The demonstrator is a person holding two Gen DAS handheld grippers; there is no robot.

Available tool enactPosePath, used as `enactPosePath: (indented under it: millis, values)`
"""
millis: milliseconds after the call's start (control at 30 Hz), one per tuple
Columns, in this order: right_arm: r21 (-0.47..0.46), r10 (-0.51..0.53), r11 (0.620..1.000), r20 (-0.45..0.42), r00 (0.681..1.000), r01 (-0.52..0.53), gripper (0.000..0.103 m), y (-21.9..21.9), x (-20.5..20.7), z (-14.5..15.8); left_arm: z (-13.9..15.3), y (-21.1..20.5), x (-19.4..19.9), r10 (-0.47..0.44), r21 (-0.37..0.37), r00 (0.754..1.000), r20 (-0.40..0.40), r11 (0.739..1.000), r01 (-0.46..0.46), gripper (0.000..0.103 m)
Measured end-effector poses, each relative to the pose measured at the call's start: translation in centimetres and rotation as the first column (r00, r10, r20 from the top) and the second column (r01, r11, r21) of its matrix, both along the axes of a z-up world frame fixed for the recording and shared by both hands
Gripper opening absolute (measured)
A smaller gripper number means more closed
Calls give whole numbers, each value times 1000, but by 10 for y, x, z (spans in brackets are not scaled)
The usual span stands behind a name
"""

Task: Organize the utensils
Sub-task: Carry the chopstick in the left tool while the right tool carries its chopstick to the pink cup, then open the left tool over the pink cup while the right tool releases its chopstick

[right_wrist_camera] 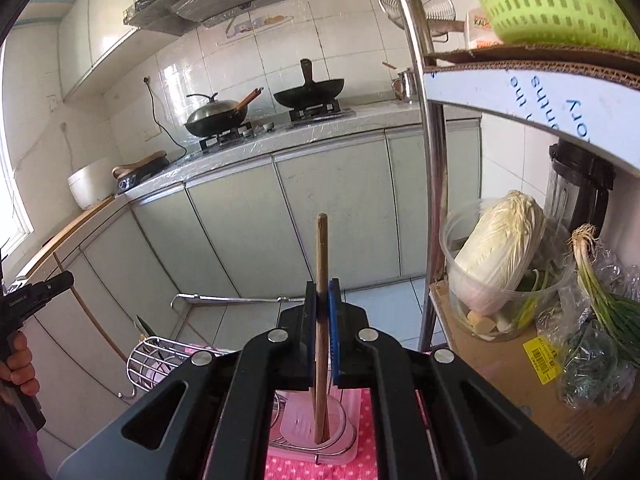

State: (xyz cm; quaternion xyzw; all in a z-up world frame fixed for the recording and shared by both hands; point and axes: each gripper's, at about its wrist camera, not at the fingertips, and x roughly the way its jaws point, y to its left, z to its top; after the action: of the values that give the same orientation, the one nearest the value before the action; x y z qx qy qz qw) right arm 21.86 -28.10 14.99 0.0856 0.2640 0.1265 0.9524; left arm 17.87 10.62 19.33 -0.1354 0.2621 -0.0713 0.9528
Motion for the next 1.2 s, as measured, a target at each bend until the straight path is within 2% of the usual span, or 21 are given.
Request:
enactPosePath:
  millis: [267, 400, 533, 767, 867, 967, 1033, 1200]
  values:
    - [-37, 33, 999, -137, 990, -38, 6, 13, 15, -36, -42, -15, 26, -24, 32, 992, -125, 999, 28, 5]
    - [-41, 34, 998, -169, 985, -41, 6, 17, 19, -51, -64, -18, 35, -24, 27, 985, -169, 999, 29, 5]
    - [-33, 39, 998, -170, 985, -45, 6, 18, 20, -53, -80, -18, 42, -12, 30, 981, -192, 999, 18, 5]
    - [-43, 31, 998, -141, 989, -38, 6, 21, 14, -50, -82, -17, 45, -5, 7, 981, -193, 1000, 6, 6]
    - [-26, 38, 999, -151, 988, -43, 7, 19, 16, -47, -81, -15, 45, 4, -4, 981, -195, 1000, -5, 11]
    - [-31, 44, 998, -148, 988, -49, 16, 20, 15, -44, -77, -15, 42, 9, -4, 983, -181, 1000, -10, 19]
    - [-39, 42, 998, -140, 989, -48, 29, 20, 12, -41, -73, -15, 39, 8, 0, 986, -168, 1000, -9, 26]
    - [-55, 36, 998, -123, 992, -43, 33, 18, 4, -34, -58, -13, 29, 22, 13, 992, -123, 1000, -21, 28]
